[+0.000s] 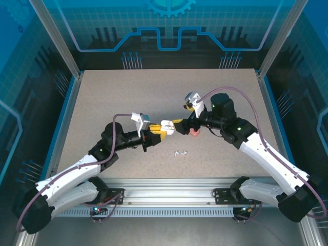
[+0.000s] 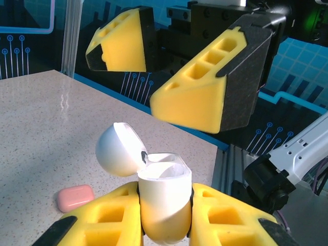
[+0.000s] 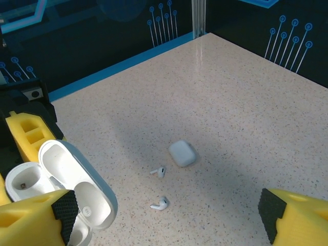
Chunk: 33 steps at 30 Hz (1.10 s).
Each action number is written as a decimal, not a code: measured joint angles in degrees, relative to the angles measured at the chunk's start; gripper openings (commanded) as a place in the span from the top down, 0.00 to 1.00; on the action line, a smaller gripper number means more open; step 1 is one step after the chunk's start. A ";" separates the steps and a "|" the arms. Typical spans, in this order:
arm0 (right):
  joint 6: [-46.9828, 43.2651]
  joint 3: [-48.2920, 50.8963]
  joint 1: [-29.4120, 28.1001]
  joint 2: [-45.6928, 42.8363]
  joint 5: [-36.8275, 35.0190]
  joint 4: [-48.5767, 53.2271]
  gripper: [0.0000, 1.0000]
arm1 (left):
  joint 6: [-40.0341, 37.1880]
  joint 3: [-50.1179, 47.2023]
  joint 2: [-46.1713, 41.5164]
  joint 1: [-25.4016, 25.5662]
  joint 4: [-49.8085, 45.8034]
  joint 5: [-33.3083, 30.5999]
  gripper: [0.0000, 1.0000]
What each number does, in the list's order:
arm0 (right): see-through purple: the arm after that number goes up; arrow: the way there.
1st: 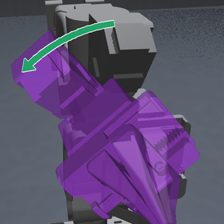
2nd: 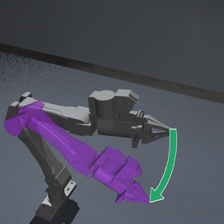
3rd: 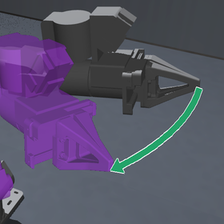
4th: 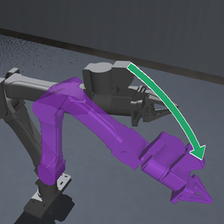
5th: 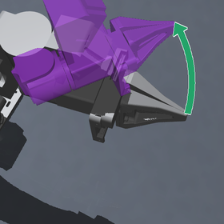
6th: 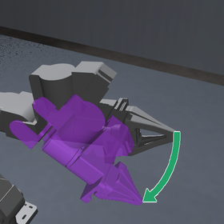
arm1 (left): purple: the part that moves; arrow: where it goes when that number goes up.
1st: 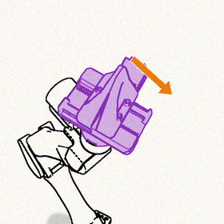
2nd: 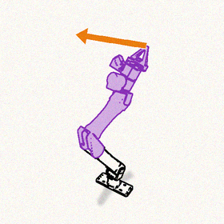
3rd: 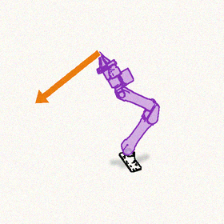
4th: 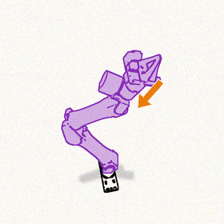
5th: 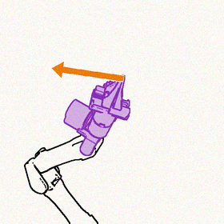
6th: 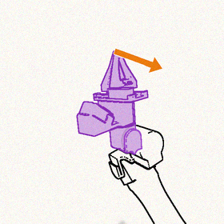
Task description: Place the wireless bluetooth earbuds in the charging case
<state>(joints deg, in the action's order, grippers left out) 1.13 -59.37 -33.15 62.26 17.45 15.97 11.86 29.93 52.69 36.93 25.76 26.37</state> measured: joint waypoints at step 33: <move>32.28 10.14 -1.95 21.35 -14.36 13.92 0.54 | -3.48 -3.91 -11.47 0.00 -5.09 -4.72 0.98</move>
<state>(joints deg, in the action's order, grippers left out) 33.41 -49.23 -35.09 83.61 3.09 29.89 8.38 26.02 41.21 36.93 20.67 21.65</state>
